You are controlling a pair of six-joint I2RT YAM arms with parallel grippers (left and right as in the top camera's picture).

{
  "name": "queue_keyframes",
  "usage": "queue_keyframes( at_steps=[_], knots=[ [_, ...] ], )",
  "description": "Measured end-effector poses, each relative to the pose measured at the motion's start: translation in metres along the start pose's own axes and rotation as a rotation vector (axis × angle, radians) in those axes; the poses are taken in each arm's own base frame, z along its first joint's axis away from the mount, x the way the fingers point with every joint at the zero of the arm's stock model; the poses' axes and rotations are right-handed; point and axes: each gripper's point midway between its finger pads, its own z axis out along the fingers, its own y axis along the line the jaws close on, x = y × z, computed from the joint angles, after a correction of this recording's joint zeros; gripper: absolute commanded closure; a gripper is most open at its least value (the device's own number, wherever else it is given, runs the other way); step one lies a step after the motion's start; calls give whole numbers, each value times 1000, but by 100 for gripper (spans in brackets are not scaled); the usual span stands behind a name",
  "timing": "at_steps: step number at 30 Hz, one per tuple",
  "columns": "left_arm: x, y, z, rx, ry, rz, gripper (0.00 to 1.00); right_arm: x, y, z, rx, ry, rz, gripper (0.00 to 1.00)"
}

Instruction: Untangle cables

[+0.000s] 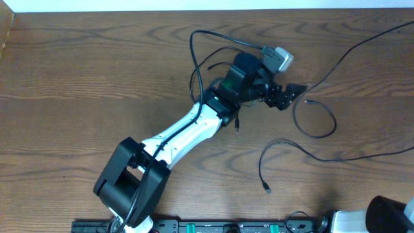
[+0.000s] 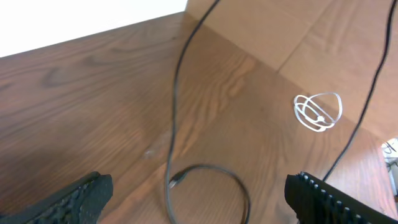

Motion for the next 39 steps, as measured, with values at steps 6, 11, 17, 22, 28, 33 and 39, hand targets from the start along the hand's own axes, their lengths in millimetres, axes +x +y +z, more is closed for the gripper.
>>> queue_keyframes(
  at_steps=[6, 11, 17, 22, 28, 33, 39],
  knots=[
    [14, 44, -16, -90, 66, -77, 6, 16, 36, 17, -169, 50, -15, 99],
    [40, 86, -40, -188, 166, -184, 6, 35, 64, 20, -308, 112, -20, 82],
    [75, 126, -72, -329, 290, -308, 6, 83, 100, 38, -456, 298, -16, 83],
    [94, 146, -92, -424, 357, -357, 5, 127, 135, 52, -599, 463, 4, 81],
    [102, 156, -116, -549, 416, -334, 5, 168, 168, 43, -776, 637, 26, 61],
    [78, 150, -154, -668, 411, -250, 5, 193, 189, 16, -953, 745, -46, 33],
    [50, 137, -195, -769, 376, -185, 5, 212, 216, 5, -1107, 790, -162, 21]
  ],
)
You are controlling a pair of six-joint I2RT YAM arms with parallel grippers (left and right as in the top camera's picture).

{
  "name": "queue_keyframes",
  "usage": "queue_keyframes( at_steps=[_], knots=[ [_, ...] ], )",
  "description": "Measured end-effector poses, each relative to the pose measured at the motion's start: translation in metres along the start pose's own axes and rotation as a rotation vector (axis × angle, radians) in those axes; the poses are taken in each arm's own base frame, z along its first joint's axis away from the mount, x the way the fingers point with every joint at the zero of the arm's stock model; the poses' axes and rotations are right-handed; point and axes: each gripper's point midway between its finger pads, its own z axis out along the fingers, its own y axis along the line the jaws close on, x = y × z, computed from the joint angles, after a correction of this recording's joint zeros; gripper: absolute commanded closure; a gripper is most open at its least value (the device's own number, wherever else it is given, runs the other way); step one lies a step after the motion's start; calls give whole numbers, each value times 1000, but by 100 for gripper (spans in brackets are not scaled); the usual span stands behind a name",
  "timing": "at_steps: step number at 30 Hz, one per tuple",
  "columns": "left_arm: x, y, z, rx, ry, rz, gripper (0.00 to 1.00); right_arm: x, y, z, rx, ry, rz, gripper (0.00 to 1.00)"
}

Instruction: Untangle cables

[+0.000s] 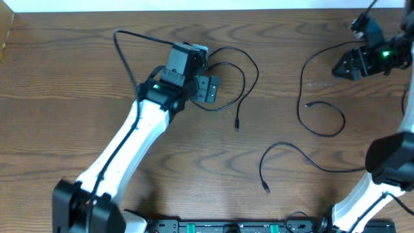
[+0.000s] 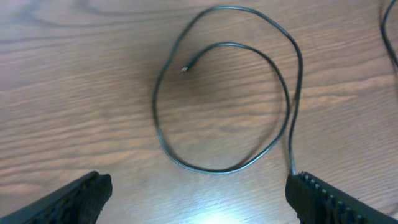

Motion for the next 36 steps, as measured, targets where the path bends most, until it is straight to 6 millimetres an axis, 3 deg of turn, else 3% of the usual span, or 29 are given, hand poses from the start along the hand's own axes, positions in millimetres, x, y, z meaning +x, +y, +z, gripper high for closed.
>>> queue_keyframes(
  at_steps=[5, 13, 16, 21, 27, 36],
  knots=[
    [1, 9, -11, -52, -2, 3, 5, 1, 20, 31, -86, 95, -115, 18],
    [6, 13, -12, -74, 16, 5, 5, 2, 48, 79, -147, 234, -246, 13],
    [6, 14, -12, -76, 16, 5, 5, 12, 55, 93, -148, 304, -281, 11],
    [6, 14, -12, -77, 16, 5, 5, 36, 67, 113, -184, 423, -336, 1],
    [6, 14, -12, -80, 16, 5, 5, 72, 77, 138, -242, 556, -384, 1],
    [6, 14, -12, -80, 16, 5, 5, 71, 72, 142, -155, 571, -404, 1]
  ],
)
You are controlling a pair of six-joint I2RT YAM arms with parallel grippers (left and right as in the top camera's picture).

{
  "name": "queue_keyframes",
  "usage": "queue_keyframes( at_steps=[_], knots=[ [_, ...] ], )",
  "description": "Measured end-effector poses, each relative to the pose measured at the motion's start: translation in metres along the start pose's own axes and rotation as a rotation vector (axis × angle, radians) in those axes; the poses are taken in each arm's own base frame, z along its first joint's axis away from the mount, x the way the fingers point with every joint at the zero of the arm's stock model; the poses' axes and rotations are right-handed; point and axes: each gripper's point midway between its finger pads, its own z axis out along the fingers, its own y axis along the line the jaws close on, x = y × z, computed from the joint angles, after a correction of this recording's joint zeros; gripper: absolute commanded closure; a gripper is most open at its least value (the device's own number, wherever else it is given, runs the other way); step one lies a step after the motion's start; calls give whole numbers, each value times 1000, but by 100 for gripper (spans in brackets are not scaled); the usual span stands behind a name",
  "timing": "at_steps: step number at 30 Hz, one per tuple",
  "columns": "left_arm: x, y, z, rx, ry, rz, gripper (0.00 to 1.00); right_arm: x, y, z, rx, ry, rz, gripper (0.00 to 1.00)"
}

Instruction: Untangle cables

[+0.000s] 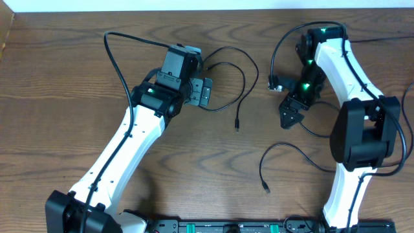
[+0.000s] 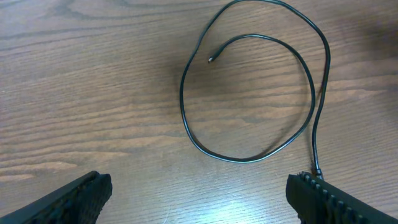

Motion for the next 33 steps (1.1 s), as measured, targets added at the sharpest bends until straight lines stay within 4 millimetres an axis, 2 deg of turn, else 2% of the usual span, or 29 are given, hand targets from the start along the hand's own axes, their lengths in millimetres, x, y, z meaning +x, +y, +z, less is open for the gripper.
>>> queue_keyframes(
  at_steps=[8, 11, 15, 19, 26, 33],
  knots=[
    [0, 0, 0, 0, 0, 0, 5, 17, 4, -40, 258, -92, 95, 1],
    [0, 0, 0, -1, 0, 0, 5, 23, 9, -47, 376, -155, 104, 1],
    [0, 1, 0, -7, -1, 0, 5, 18, 4, -48, 521, -286, 83, 1],
    [0, 1, 0, -7, 0, 0, 5, 22, -2, -32, 578, -323, 74, 1],
    [0, 1, 0, -7, -1, 0, 5, 32, -2, 27, 499, -268, 2, 1],
    [0, 1, 0, -7, -1, 0, 5, 24, -2, 42, 481, -303, -61, 1]
  ],
)
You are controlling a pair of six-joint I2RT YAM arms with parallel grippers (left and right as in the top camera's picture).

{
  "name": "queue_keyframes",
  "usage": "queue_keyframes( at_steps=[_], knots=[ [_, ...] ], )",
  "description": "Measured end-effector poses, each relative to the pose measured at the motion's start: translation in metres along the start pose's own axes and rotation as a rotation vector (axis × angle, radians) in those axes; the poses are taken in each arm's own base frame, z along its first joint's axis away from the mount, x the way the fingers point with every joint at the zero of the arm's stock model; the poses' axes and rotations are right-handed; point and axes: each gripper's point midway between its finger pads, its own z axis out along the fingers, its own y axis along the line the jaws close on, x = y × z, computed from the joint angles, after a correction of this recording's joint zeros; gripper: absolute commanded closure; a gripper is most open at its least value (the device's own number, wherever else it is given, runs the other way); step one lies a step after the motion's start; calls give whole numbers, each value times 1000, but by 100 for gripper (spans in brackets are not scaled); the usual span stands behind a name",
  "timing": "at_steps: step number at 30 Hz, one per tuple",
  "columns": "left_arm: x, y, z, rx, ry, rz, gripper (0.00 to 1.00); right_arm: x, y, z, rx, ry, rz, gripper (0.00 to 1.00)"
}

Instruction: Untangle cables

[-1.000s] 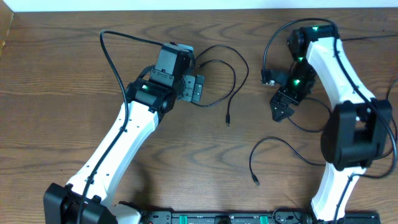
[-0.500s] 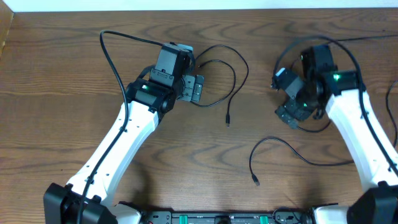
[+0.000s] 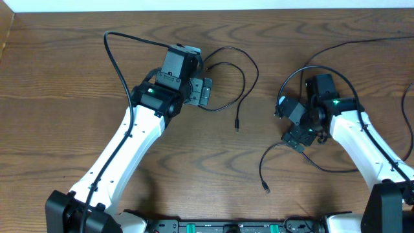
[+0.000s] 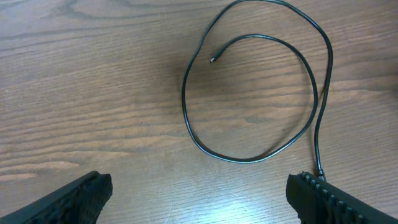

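Note:
One thin black cable (image 3: 244, 72) lies in a loop right of my left gripper (image 3: 206, 92), its free end (image 3: 237, 127) toward the table's middle. In the left wrist view the loop (image 4: 239, 160) lies ahead of the left gripper (image 4: 199, 185), which is open with nothing between its fingers. The cable's plug (image 4: 319, 174) lies beside the right fingertip (image 4: 311, 193). A second cable (image 3: 288, 79) arcs around my right gripper (image 3: 292, 126) and runs off to the upper right. A third cable (image 3: 261, 165) curls below it. The right gripper's fingers look apart.
The wooden table (image 3: 65, 97) stretches bare to the left. A black lead (image 3: 113, 55) arcs over the left arm's upper side. A white wall edge (image 3: 194, 5) runs along the far side. The mounting rail (image 3: 226, 226) lies at the near edge.
My right arm has swung from reaching down the far right side to lying low at the right, its gripper now slightly lower. The cable loop by it shifted. Left arm and its loop stayed put.
At first my left gripper was at the middle right, among cables lying close together. Then it stood at the left with one cable looped beside it, while my right gripper was at the far right corner. Later the right gripper was by the right cables, where it stays.

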Motion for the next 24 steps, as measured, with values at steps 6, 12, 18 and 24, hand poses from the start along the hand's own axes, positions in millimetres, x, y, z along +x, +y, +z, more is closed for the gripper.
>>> queue_keyframes(
  at_steps=[6, 12, 18, 24],
  knots=[
    [0, 0, 0, 0, 0, 0, 5, 17, 12, 21, -12, 22, -18, 1],
    [0, 0, 0, 0, 0, 0, 5, 22, 12, 29, 0, 22, -22, 1],
    [0, 0, 0, 0, 0, 0, 5, 24, -2, 29, 72, 36, -1, 1],
    [0, 0, 0, 0, 0, 0, 5, 38, -9, 35, 122, 79, 22, 1]
  ],
)
